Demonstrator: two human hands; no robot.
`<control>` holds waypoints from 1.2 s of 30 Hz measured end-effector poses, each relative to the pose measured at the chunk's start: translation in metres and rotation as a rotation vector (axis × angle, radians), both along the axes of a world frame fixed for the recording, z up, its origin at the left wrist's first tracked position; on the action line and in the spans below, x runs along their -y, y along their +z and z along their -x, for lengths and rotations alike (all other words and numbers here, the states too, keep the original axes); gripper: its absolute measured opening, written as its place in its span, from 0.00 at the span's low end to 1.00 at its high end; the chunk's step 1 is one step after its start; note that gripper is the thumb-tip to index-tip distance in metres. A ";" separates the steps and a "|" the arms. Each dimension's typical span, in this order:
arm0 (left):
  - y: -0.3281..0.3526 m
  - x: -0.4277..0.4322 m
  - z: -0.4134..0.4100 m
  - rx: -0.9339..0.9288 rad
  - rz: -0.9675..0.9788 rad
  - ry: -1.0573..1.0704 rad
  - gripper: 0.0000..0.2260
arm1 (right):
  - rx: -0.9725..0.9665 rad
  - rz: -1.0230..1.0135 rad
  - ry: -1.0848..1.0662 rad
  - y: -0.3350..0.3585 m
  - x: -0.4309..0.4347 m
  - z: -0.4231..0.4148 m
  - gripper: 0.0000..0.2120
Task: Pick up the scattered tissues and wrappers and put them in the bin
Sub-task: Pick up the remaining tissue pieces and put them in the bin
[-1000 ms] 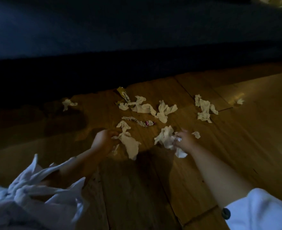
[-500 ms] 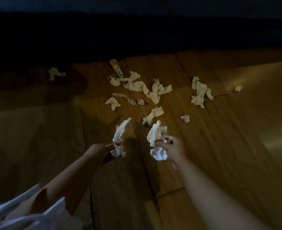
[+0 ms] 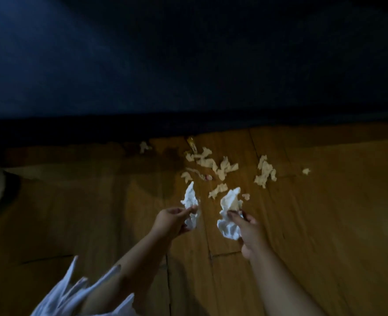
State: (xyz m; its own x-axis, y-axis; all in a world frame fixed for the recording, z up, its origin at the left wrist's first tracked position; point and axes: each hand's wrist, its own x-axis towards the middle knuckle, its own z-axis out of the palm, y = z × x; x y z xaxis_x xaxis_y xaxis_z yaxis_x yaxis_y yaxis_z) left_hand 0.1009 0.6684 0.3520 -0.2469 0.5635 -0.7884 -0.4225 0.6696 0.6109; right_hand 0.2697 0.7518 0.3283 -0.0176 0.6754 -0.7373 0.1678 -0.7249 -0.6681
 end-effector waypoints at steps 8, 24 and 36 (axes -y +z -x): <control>0.224 0.051 0.013 -0.141 -0.064 0.031 0.07 | -0.097 -0.019 0.043 0.221 0.043 0.031 0.23; 0.260 0.197 0.144 -0.171 -0.078 0.226 0.09 | -0.086 -0.053 0.440 0.273 0.150 0.200 0.14; 0.226 0.308 0.424 -0.201 0.031 0.374 0.05 | -0.161 0.162 0.482 0.227 0.273 0.492 0.08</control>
